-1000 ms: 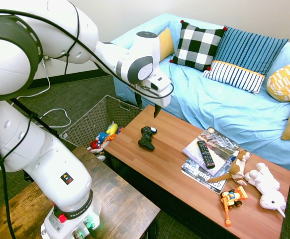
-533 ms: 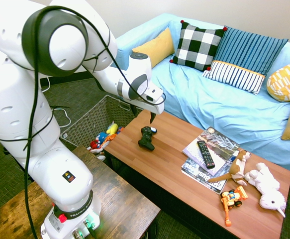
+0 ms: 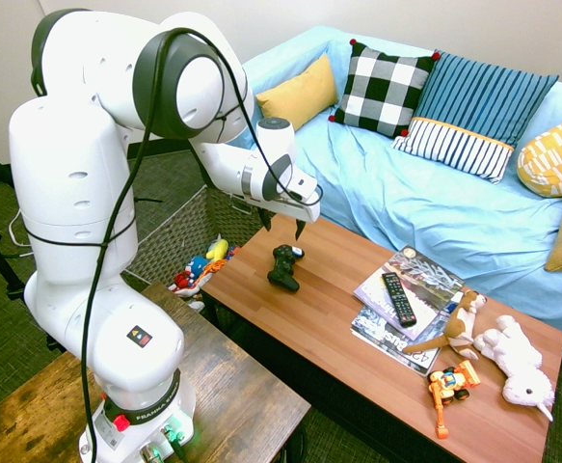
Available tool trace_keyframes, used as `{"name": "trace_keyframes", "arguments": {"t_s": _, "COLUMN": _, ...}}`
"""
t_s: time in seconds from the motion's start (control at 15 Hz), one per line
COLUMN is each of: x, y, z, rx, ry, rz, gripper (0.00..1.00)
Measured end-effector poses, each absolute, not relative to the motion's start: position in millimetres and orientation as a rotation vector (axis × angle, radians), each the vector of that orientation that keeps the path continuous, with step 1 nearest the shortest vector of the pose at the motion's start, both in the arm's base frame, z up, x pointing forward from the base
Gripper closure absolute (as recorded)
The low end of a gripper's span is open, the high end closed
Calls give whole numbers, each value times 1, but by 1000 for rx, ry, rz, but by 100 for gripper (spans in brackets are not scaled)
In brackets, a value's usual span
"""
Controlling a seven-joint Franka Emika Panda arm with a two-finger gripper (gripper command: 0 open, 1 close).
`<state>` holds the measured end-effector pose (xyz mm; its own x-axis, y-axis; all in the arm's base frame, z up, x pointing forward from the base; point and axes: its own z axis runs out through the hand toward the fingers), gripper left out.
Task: Put the gamepad in the basket
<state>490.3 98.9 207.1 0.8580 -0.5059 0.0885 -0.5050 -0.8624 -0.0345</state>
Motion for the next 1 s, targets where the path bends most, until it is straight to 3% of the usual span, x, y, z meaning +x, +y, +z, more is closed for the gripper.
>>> {"name": "trace_keyframes", "arguments": {"t_s": 0.73, "x": 470, "y": 91, "z": 100, "rx": -3089, "ry": 637, "rz": -256, "gripper": 0}}
{"name": "trace_keyframes", "arguments": {"t_s": 0.8, "x": 472, "y": 90, "z": 97, "rx": -3090, "ry": 637, "rz": -254, "gripper": 100}}
{"name": "trace_keyframes", "arguments": {"t_s": 1.0, "x": 479, "y": 89, "z": 94, "rx": -3079, "ry": 634, "rz": -257, "gripper": 100}}
